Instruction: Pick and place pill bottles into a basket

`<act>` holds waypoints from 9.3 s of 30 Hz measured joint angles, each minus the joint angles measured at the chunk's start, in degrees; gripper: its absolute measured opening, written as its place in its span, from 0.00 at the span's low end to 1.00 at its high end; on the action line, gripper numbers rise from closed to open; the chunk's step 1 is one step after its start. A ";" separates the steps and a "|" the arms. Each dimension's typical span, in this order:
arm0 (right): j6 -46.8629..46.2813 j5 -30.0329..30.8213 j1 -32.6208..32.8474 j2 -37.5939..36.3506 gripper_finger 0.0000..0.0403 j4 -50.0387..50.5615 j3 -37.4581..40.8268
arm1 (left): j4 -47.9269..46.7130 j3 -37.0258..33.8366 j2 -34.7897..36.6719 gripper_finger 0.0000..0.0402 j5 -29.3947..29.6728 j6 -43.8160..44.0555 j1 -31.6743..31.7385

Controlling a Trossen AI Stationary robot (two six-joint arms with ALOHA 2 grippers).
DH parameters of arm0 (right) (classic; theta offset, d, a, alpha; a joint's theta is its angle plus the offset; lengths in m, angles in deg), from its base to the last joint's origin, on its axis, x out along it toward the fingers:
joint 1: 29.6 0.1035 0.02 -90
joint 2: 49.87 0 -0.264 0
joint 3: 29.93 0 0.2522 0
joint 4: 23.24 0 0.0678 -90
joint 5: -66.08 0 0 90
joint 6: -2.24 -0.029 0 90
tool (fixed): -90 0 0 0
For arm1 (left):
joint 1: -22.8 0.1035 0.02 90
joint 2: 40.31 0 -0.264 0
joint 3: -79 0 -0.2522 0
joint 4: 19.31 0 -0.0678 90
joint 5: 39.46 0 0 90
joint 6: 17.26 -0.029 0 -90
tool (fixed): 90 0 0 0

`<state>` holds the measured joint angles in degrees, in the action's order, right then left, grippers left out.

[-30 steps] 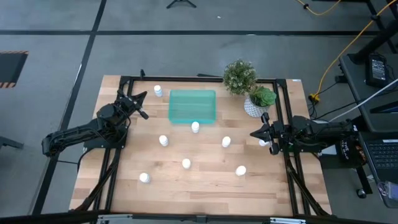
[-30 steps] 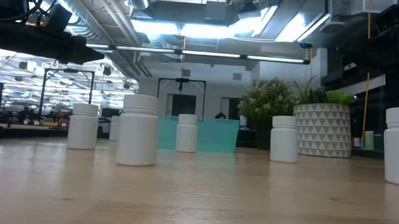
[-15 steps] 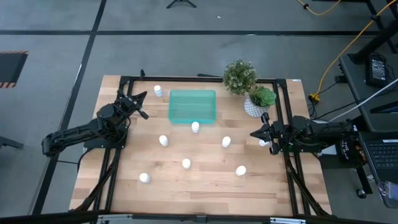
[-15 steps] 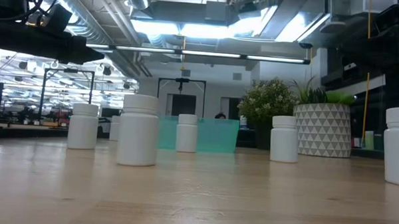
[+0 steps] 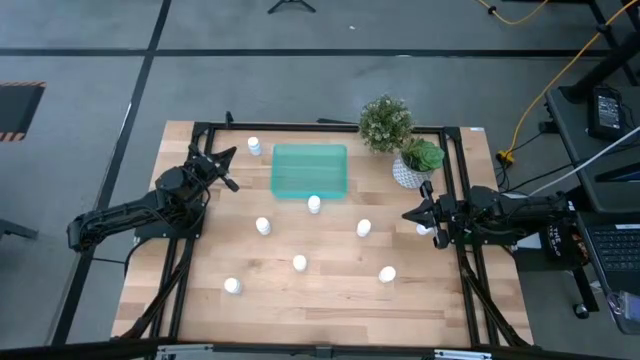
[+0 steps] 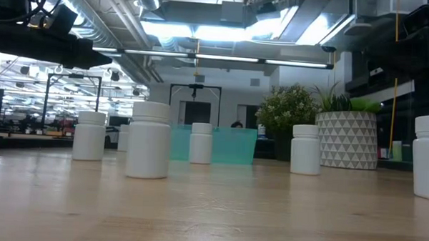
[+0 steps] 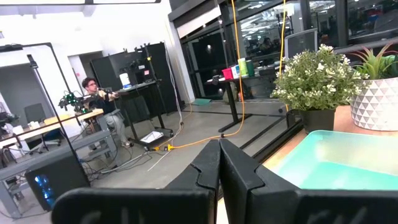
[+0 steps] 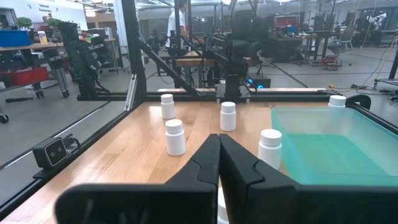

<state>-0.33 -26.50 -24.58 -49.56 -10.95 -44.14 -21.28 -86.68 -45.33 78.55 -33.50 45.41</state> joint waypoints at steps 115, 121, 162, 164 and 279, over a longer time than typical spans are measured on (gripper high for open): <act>0.00 1.49 -0.02 0.00 0.02 0.13 0.01 | 0.02 0.04 0.00 0.01 -33.03 18.59 -0.01; 0.00 1.48 -0.02 0.00 0.02 0.13 0.01 | 0.01 0.04 0.00 0.01 -33.00 21.73 0.00; 7.32 2.22 0.00 -0.02 0.02 -2.54 0.01 | -9.01 0.04 0.00 0.01 -32.11 22.52 -0.01; 7.28 3.69 -0.02 0.00 0.02 -2.26 0.01 | -9.01 0.04 0.00 0.01 -32.11 22.52 -0.01; 10.12 13.63 -0.13 0.22 0.02 -3.30 0.01 | -19.81 33.00 -65.64 0.69 -12.53 27.02 22.06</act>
<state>9.79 -12.87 -24.71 -49.34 -14.25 -44.14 -41.09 -53.68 -110.97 66.02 -6.48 67.48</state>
